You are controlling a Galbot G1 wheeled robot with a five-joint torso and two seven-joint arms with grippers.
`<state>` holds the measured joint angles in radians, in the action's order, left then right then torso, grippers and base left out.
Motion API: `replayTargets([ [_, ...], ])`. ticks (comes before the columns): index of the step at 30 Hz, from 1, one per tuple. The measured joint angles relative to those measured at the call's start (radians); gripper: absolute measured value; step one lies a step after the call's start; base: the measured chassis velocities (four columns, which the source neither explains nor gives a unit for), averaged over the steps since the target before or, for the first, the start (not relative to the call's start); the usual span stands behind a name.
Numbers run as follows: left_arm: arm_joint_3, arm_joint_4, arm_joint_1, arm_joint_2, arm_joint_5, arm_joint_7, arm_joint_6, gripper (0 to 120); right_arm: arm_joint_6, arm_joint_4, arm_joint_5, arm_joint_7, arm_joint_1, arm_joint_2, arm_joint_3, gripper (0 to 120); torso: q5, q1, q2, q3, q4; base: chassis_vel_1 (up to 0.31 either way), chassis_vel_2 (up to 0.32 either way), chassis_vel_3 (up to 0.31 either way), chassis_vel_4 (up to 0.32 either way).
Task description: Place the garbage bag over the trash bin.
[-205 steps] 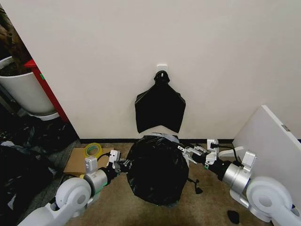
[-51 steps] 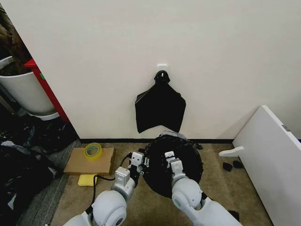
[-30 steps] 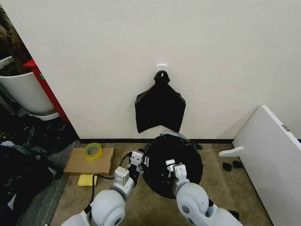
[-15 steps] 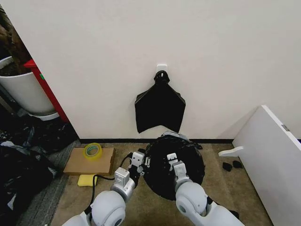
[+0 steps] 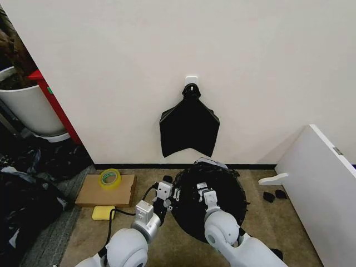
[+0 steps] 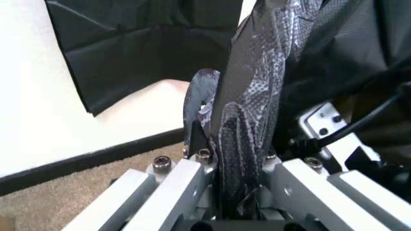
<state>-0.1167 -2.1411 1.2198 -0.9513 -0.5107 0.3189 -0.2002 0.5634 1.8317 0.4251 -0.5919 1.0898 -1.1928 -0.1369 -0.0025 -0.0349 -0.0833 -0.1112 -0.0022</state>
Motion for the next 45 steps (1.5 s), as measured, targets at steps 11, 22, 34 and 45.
replayTargets([
  [11, -0.001, 0.009, -0.01, -0.007, -0.019, -0.002, -0.003, 1, 0.067, 0.098, 0.111, 0.005, 0.042, 0.031, 0.007, 0, -0.0001, 0.0, 0.0, 0.0, -0.0001, 0.0, 0.0, 0.0, 0.0],
  [22, 0.019, 0.004, -0.024, -0.016, -0.179, 0.044, -0.038, 1, -0.026, 0.148, -0.009, 0.07, 0.111, 0.056, 0.034, 0, -0.0001, 0.0, 0.0, 0.0, -0.0001, 0.0, 0.0, 0.0, 0.0],
  [34, 0.044, 0.037, -0.047, -0.032, -0.248, 0.077, -0.057, 1, -0.052, 0.316, -0.059, 0.131, 0.186, 0.105, 0.031, 0, 0.0, 0.0, 0.0, 0.0, -0.0001, 0.0, 0.0, 0.0, 0.0],
  [45, 0.03, 0.029, -0.037, -0.029, -0.237, 0.075, -0.071, 1, -0.09, 0.273, -0.132, 0.129, 0.119, 0.085, 0.034, 0, -0.0001, 0.0, 0.0, 0.0, 0.0, 0.0, 0.0, 0.0, 0.0],
])
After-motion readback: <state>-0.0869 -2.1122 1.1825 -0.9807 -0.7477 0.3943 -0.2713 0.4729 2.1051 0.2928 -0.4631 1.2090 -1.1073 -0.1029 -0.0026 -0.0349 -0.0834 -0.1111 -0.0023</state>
